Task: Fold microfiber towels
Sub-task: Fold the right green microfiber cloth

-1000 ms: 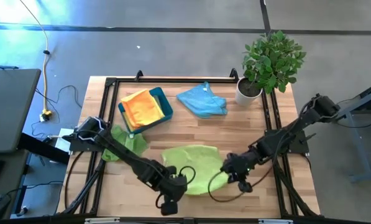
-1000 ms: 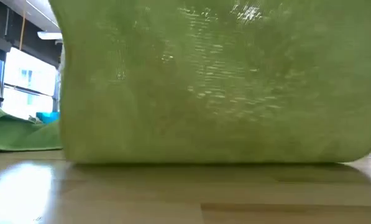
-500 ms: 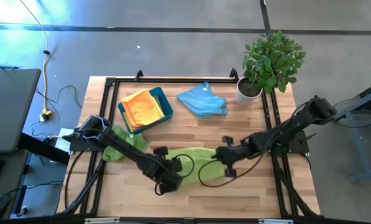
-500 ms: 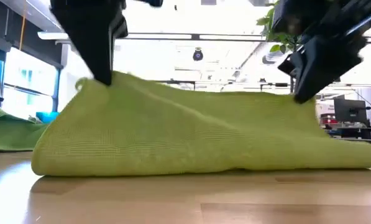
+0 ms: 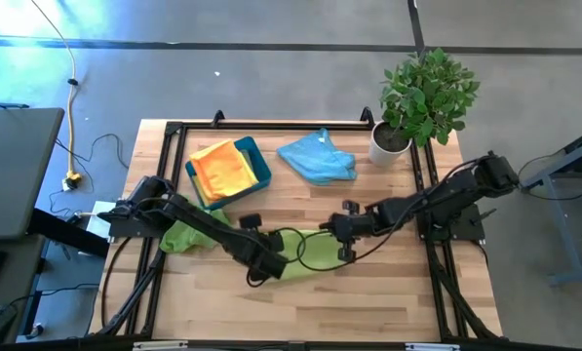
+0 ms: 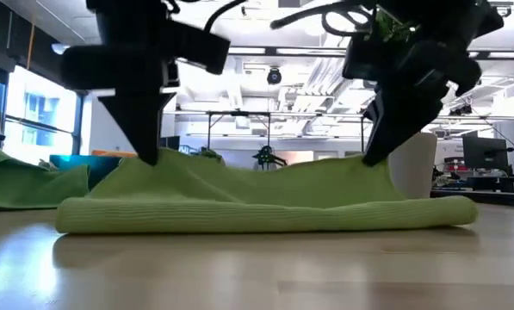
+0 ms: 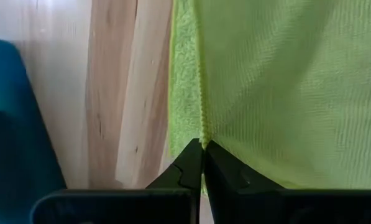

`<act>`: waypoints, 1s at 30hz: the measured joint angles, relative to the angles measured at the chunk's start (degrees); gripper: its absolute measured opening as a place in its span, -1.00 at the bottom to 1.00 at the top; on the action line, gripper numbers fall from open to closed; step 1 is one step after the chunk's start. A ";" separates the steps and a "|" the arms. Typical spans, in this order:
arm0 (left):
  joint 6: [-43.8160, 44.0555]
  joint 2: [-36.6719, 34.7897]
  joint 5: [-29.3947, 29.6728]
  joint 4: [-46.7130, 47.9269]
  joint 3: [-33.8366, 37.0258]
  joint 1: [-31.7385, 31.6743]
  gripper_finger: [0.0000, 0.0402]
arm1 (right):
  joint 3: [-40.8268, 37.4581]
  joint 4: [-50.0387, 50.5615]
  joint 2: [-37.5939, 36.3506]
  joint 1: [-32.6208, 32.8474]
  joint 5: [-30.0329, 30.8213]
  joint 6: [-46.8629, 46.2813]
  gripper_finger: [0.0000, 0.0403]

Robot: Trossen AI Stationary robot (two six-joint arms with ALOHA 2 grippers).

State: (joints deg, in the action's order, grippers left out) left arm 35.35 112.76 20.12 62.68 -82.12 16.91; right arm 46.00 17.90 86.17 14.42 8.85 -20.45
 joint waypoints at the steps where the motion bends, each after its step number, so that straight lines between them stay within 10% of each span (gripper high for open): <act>1: 0.00 0.00 -0.01 -0.12 0.40 -0.22 -0.97 | 0.00 -0.06 0.07 -0.33 0.02 0.00 -1.00; 19: 0.43 0.00 2.19 -2.87 4.12 -2.10 -0.96 | 0.00 -0.67 0.81 -3.59 2.42 1.99 -0.94; 30: 3.60 0.01 1.65 -0.80 3.83 -4.69 -0.42 | 1.66 2.73 0.81 -3.55 4.40 1.95 -0.41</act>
State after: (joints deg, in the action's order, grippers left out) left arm 38.95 112.77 21.77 61.89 -78.29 12.23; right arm 47.65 20.63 86.98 10.87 13.26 -18.50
